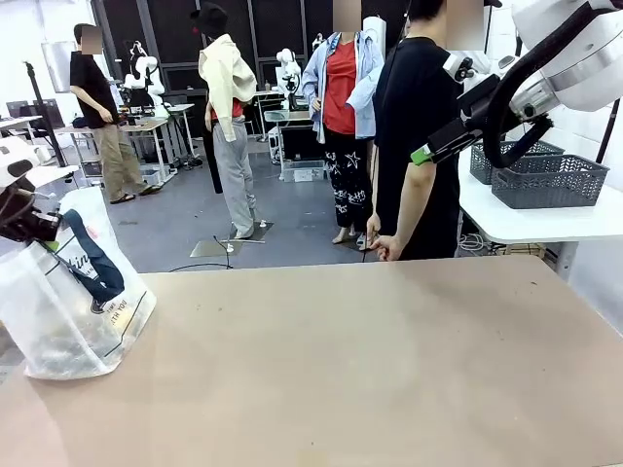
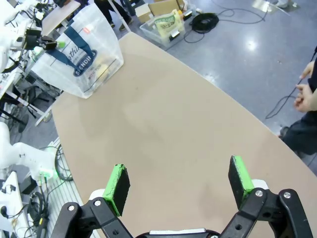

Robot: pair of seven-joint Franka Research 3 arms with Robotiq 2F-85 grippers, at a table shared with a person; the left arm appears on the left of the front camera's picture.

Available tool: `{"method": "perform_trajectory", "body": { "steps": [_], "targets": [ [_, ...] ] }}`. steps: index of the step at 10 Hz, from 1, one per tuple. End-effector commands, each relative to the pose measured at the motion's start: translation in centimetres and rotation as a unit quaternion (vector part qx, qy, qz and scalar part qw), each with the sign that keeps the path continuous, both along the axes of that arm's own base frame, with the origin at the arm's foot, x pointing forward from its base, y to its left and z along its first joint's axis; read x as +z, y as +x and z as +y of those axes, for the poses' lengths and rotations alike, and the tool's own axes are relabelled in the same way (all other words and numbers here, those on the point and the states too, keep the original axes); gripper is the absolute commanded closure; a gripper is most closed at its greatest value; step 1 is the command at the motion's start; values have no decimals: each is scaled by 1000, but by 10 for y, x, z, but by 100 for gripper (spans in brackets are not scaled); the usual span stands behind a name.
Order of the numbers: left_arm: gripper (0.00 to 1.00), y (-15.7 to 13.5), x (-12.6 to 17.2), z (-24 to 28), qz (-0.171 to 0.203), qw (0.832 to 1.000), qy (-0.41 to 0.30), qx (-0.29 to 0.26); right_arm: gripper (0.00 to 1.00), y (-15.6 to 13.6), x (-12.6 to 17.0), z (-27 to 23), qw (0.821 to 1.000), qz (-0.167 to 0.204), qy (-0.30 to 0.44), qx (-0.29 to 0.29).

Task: Transfer purchased items from the store into the shopping bag.
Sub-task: Move the Reusable shopping bag to the right side of the table.

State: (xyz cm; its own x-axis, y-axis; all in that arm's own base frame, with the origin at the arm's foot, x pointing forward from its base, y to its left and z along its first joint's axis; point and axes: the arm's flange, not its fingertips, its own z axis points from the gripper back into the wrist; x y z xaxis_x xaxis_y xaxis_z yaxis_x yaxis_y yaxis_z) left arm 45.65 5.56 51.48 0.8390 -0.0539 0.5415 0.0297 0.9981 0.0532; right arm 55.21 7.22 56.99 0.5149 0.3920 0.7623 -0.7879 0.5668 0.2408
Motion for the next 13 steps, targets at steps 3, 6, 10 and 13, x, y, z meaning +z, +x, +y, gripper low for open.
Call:
{"method": "perform_trajectory", "body": {
  "steps": [3,6,10,13],
  "targets": [
    [100,1,3,-3,3,1000,9,-4,0,2,1,2,1000,3,-4,-7],
    [100,1,3,-3,3,1000,9,-4,0,2,1,2,1000,3,-4,-7],
    [100,1,3,-3,3,1000,9,-4,0,2,1,2,1000,3,-4,-7],
    [63,0,8,-8,-4,1000,7,-12,0,2,1,2,1000,3,-4,-7]
  ]
}}
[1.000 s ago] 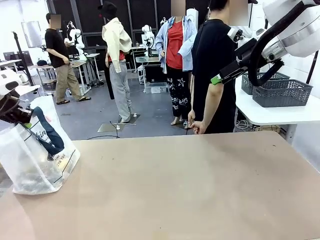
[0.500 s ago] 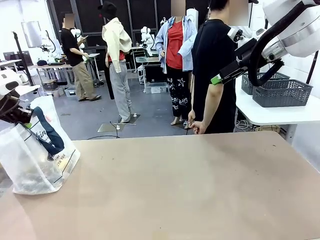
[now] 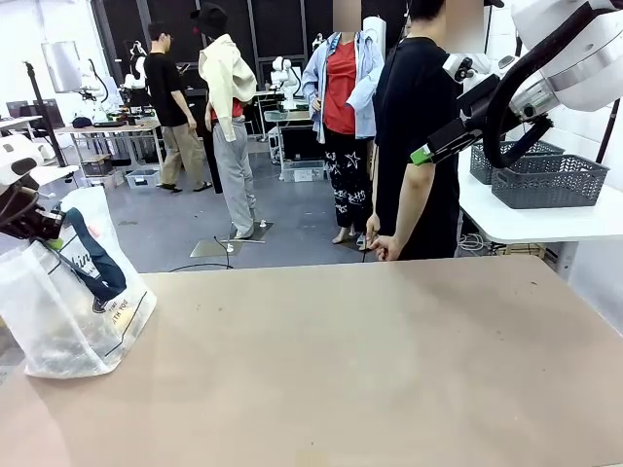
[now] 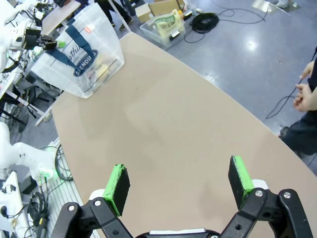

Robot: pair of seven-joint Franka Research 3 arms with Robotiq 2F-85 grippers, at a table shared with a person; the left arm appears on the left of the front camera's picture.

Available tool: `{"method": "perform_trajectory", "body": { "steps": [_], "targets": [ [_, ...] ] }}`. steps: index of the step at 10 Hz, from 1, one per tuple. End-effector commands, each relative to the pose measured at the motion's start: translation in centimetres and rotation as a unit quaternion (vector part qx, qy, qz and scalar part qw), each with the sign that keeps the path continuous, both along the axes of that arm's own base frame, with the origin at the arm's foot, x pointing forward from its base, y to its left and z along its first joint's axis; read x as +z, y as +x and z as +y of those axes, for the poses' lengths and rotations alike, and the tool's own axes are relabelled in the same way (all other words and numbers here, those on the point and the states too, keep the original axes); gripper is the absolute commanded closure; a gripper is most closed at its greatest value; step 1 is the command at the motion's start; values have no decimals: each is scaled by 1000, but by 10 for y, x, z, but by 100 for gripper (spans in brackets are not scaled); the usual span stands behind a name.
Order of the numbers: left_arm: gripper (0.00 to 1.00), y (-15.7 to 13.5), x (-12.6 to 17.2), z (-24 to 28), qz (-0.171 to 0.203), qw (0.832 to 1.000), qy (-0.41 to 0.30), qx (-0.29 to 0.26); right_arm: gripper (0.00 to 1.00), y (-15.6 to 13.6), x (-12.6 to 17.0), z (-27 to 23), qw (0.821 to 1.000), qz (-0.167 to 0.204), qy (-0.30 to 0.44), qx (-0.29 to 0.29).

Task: Transfer purchased items from the store into the shopping bag.
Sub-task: Move the Reusable shopping bag to the right side of the table.

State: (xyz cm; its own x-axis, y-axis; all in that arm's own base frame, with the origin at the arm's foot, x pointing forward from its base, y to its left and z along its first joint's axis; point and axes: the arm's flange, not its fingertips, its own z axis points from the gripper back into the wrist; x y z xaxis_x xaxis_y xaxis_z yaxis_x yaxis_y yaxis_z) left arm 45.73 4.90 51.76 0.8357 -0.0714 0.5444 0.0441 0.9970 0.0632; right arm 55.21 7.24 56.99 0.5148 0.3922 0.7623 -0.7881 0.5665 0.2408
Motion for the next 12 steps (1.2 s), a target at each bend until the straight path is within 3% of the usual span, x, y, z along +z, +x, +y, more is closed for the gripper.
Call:
{"method": "perform_trajectory", "body": {
  "steps": [1,3,4,12],
  "targets": [
    [44,0,7,-3,-2,1000,3,-5,0,2,1,2,1000,3,-4,-7],
    [6,-1,10,-6,3,1000,11,-5,0,2,1,2,1000,3,-4,-7],
    [0,-1,12,-8,4,1000,14,-6,0,2,1,2,1000,3,-4,-7],
    [0,-5,24,-14,0,1000,16,-20,0,2,1,2,1000,3,-4,-7]
  ]
}}
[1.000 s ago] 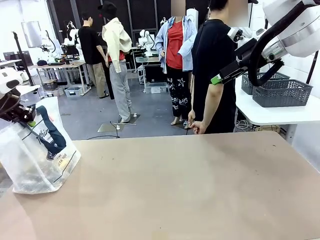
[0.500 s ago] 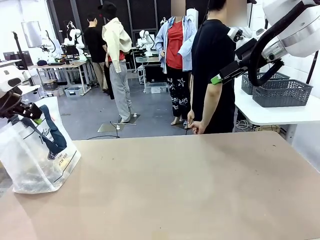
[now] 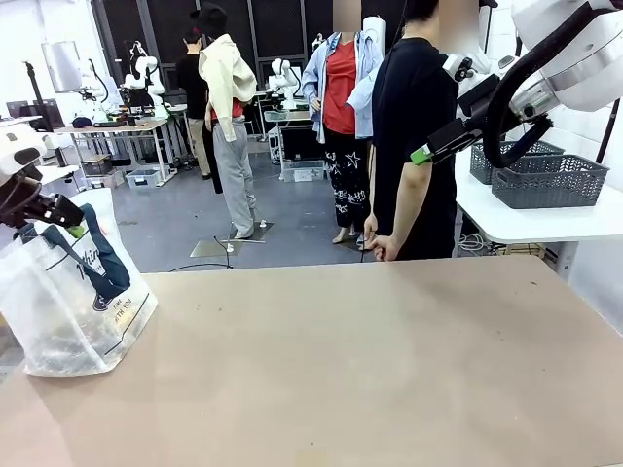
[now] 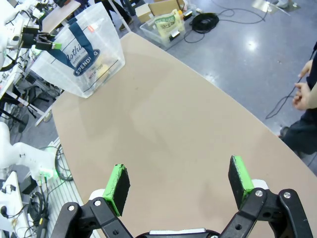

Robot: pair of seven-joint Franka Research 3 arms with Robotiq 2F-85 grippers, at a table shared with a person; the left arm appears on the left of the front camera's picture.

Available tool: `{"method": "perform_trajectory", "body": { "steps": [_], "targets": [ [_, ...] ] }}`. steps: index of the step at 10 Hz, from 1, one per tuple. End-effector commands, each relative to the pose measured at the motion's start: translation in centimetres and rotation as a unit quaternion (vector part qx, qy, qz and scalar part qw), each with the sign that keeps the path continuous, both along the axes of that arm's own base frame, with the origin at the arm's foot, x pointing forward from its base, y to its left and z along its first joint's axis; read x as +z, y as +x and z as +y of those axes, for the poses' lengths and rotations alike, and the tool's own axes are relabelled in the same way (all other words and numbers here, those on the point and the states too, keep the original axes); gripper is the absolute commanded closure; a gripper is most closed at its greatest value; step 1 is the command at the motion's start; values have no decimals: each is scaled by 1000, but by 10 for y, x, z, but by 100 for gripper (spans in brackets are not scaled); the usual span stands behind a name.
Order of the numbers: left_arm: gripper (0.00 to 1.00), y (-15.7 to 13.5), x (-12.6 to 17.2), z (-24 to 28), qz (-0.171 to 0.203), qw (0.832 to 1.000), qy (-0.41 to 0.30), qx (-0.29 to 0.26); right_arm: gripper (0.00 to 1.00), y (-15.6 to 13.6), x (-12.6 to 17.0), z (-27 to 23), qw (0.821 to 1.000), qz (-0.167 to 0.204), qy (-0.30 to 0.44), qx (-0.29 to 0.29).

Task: Transfer purchased items from the store into the shopping bag.
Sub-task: Move the Reusable shopping bag to the right side of the table.

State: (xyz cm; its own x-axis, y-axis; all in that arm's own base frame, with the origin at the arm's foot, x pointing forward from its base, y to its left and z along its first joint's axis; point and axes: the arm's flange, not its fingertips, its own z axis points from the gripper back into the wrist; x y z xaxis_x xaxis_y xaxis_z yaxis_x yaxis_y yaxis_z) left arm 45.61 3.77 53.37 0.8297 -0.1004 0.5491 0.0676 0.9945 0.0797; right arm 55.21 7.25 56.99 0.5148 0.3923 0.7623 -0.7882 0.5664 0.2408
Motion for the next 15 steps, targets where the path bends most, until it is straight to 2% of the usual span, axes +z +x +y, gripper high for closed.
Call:
{"method": "perform_trajectory", "body": {
  "steps": [1,2,4,5,6,7,8,9,10,12,14,15],
  "targets": [
    [0,-7,20,-13,1,1000,11,-25,0,2,1,2,1000,3,-4,-7],
    [0,-11,36,-24,-11,999,28,-45,0,2,1,2,1000,3,-4,-7],
    [0,-20,70,-43,19,994,48,-98,0,2,1,2,1000,3,-4,-7],
    [0,-23,76,-54,34,986,41,-161,0,2,1,2,1000,3,-4,-7],
    [0,-24,78,-61,47,966,25,-252,0,2,1,2,1000,3,-4,-7],
    [0,-25,74,-70,77,943,17,-323,0,2,1,2,1000,3,-4,-7],
    [0,-20,66,-77,89,929,13,-358,0,2,1,2,1000,3,-4,-7],
    [0,-14,56,-84,83,911,-9,-403,0,2,1,2,1000,3,-4,-7],
    [0,-11,48,-95,44,893,-34,-447,0,2,1,2,1000,3,-4,-7],
    [0,-5,39,-112,17,862,-45,-505,0,2,1,2,1000,3,-4,-7],
    [0,0,40,-118,-19,858,-65,-508,0,2,1,2,1000,3,-4,-7],
    [0,0,42,-115,-23,863,-72,-499,0,2,1,2,1000,3,-4,-7]
  ]
}}
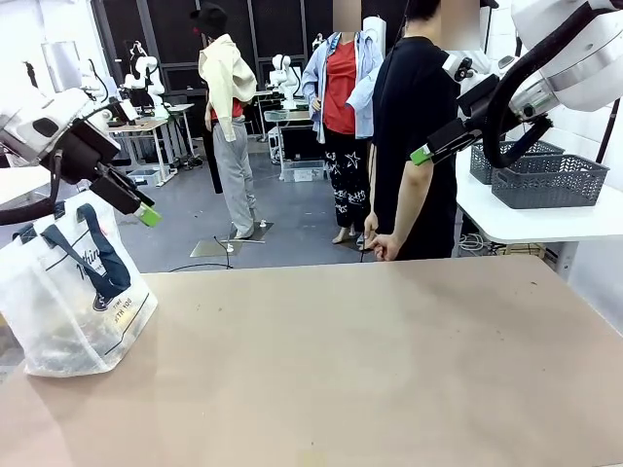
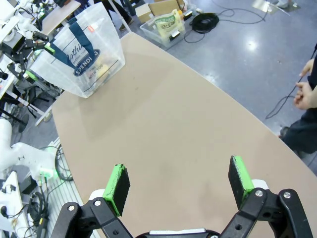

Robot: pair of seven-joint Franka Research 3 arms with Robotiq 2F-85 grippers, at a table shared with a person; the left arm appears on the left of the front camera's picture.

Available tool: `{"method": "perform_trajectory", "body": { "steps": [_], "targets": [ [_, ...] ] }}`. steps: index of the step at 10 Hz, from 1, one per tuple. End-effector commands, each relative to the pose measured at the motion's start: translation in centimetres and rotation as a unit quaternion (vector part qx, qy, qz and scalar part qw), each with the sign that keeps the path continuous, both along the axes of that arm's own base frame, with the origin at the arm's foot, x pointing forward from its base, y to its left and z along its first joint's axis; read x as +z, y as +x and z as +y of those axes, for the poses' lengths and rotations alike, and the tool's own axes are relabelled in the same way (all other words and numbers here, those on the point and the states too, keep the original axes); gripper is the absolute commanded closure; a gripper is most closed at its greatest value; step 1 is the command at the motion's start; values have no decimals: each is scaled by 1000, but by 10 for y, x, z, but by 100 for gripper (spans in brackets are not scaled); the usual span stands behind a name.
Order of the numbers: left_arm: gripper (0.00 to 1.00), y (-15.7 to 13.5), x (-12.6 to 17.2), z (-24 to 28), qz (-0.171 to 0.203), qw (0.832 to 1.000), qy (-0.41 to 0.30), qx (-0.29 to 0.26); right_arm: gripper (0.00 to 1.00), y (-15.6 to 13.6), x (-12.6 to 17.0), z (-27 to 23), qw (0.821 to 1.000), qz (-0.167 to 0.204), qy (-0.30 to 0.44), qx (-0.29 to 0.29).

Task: Transfer purchased items from the store into the shopping bag.
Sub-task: Move the Reusable shopping bag to the right side of the table.

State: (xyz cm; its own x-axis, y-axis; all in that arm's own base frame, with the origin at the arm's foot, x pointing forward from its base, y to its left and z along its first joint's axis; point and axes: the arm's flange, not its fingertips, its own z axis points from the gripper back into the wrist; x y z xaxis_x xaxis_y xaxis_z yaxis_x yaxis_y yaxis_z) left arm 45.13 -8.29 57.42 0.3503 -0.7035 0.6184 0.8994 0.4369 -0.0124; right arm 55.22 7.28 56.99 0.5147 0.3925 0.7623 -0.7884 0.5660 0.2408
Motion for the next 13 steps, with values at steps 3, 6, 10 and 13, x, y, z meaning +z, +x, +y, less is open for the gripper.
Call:
{"method": "perform_trajectory", "body": {
  "steps": [3,6,10,13],
  "targets": [
    [0,0,0,0,0,1000,0,0,0,2,1,2,1000,3,-4,-8],
    [0,0,0,0,0,1000,0,0,0,2,1,2,1000,3,-4,-8],
    [0,0,0,0,0,1000,0,0,0,2,1,2,1000,3,-4,-8],
    [0,0,0,0,0,1000,0,0,0,2,1,2,1000,3,-4,-8]
  ]
}}
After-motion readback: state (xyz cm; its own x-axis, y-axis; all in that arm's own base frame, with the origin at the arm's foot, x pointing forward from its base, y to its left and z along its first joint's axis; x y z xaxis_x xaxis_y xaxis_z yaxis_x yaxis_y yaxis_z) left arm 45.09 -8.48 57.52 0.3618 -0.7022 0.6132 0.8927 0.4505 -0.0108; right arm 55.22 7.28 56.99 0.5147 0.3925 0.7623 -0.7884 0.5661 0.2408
